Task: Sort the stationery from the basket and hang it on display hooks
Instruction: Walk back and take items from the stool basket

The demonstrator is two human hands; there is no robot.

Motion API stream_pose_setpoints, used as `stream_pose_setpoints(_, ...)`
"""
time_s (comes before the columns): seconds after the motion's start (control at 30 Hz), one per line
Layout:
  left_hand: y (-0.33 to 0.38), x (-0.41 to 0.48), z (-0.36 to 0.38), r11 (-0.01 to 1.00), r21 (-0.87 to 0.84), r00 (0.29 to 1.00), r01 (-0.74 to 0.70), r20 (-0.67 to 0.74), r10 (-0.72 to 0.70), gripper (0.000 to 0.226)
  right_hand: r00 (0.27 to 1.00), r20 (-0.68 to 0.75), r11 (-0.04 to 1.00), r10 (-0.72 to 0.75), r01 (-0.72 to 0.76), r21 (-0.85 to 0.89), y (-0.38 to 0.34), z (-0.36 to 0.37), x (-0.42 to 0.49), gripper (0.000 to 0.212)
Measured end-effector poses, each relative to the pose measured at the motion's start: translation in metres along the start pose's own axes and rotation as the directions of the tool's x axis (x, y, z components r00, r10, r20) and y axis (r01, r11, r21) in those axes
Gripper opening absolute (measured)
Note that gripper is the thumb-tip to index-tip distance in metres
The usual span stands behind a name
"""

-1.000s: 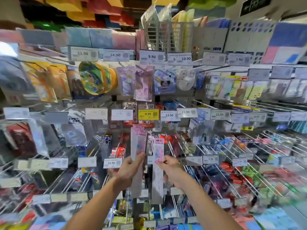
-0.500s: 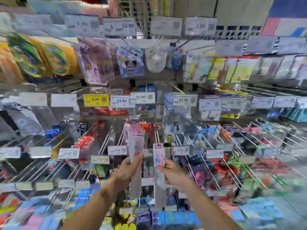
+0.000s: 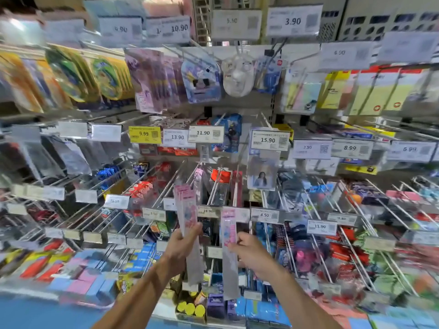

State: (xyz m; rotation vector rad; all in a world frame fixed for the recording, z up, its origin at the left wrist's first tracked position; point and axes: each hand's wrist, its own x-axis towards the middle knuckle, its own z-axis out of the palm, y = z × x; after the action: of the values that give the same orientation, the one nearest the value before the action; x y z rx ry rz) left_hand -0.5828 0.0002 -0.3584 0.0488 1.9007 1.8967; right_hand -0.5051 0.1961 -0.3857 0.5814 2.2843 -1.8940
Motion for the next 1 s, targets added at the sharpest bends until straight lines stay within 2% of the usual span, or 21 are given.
stream_pose_setpoints(0.2,0.019,0.018,-0.056,0.998,-0.059,0.996,0.025,-0.08,-0.03,0.048,1.0,-0.014,0.996,-0.01,0.009,-0.084,-0.014,0.045,0.014,0.029)
stream_pose_setpoints(0.3,0.033,0.037,-0.074,0.993,-0.118,0.997,0.02,-0.072,-0.028,0.033,0.998,-0.066,0.994,-0.004,-0.003,-0.108,-0.019,0.064,0.02,0.031)
stream_pose_setpoints(0.4,0.035,0.06,-0.084,0.992,-0.124,0.998,-0.01,-0.067,0.002,0.028,0.992,-0.119,0.989,-0.032,0.014,-0.148,-0.016,0.082,0.032,0.033)
stream_pose_setpoints(0.47,0.03,0.071,-0.092,0.993,-0.101,0.996,-0.058,-0.072,0.051,0.038,0.99,-0.126,0.987,-0.058,0.037,-0.158,-0.01,0.093,0.041,0.03)
stream_pose_setpoints(0.53,0.022,0.082,-0.101,0.99,-0.067,0.991,-0.123,-0.058,0.119,0.058,0.988,-0.113,0.983,-0.104,0.085,-0.164,-0.005,0.106,0.051,0.016)
stream_pose_setpoints(0.67,0.017,0.106,-0.113,0.943,-0.089,0.946,-0.322,-0.063,0.317,0.045,0.964,-0.102,0.962,-0.244,0.228,-0.149,0.014,0.128,0.088,0.013)
stream_pose_setpoints(0.73,0.014,0.119,-0.12,0.904,-0.063,0.906,-0.422,-0.029,0.421,0.045,0.92,-0.126,0.921,-0.37,0.347,-0.175,0.021,0.134,0.11,0.015)
stream_pose_setpoints(0.77,0.01,0.127,-0.124,0.875,-0.052,0.876,-0.482,-0.015,0.482,0.037,0.892,-0.154,0.896,-0.426,0.391,-0.211,0.021,0.135,0.119,0.016)
stream_pose_setpoints(0.87,-0.005,0.136,-0.128,0.792,0.022,0.792,-0.61,0.0,0.61,0.029,0.762,-0.231,0.785,-0.606,0.523,-0.333,0.029,0.138,0.145,0.012)
stream_pose_setpoints(0.93,-0.014,0.137,-0.128,0.736,-0.059,0.734,-0.674,0.053,0.677,0.025,0.694,-0.236,0.727,-0.68,0.596,-0.34,0.036,0.141,0.161,0.011)
stream_pose_setpoints(1.0,-0.016,0.134,-0.128,0.71,-0.161,0.709,-0.685,0.077,0.701,0.034,0.641,-0.236,0.682,-0.73,0.661,-0.314,0.041,0.144,0.174,0.009)
